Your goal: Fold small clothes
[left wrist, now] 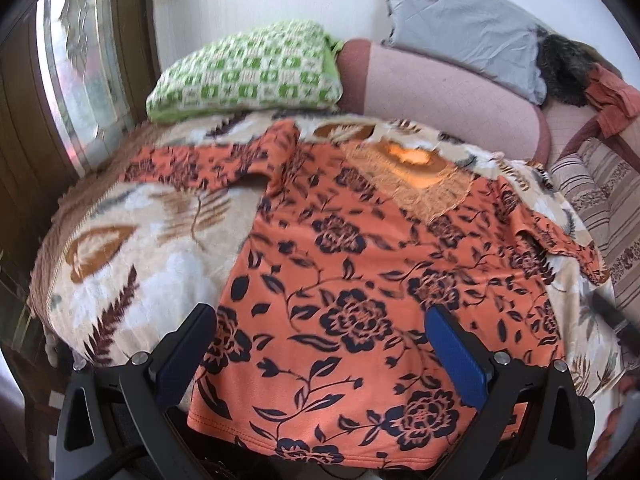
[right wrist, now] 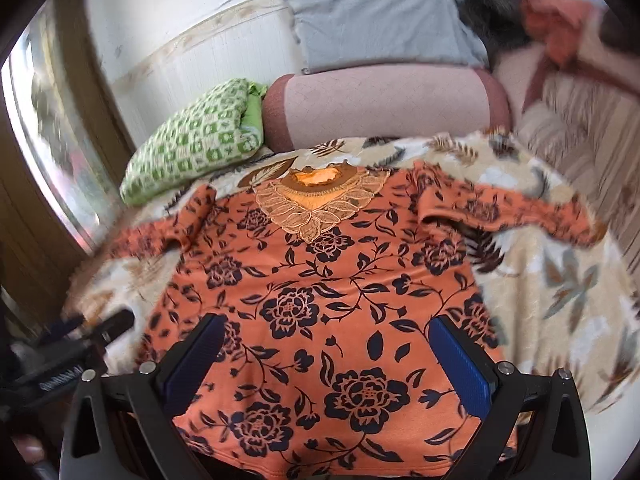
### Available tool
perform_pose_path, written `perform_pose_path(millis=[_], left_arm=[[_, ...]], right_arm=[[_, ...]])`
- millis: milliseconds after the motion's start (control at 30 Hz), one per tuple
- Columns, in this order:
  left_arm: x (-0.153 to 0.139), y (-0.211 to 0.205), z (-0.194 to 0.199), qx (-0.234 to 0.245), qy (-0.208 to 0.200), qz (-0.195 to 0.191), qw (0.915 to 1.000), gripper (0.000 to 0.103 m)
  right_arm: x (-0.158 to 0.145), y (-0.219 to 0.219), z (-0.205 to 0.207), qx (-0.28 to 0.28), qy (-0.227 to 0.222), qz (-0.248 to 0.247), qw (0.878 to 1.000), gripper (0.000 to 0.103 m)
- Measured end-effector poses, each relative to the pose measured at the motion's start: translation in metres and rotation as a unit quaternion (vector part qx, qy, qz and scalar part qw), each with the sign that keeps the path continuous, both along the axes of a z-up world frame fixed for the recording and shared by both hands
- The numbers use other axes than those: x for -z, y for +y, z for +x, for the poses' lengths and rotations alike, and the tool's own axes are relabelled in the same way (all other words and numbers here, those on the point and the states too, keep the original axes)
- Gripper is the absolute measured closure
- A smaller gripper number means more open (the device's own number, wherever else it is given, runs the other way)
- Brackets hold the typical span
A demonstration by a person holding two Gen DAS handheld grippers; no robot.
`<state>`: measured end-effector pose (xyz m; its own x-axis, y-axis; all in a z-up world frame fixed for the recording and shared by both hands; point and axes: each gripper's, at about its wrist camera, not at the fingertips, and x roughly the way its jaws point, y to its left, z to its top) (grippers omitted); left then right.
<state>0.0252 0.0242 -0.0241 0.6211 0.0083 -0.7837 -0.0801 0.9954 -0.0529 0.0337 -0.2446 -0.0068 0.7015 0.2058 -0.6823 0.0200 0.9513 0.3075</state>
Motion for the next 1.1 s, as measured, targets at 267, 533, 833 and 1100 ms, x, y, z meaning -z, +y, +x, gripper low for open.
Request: perform_pose_path(millis=[267,533,833,1100], left_arm=[[0.042,0.011,0.019,-0.008,0.052,0.016,0.9985,0.0],[0.077,-0.002,0.042,0.008,0.1,0.049,0.9937,0.0],[0.096,0.007,0.066,0.007,0.112,0.044,0.9927,0.0],[0.105,0.038,0.065,-0.021,0.106,0.003,0.9941,0.0]], right_arm=[[0.059,-0.203,0.019,0.205,-0.007,0.221,0.954,0.0],[0.134,-0.336,0.074,0.31,0.014,0.376,0.873,0.005],[0.175,-0.369,0.126,0.353,0.047,0.386,0.851,0.055],[0.063,-0.291,0.175,0.24,-0.028,0.196,0.95,0.096]])
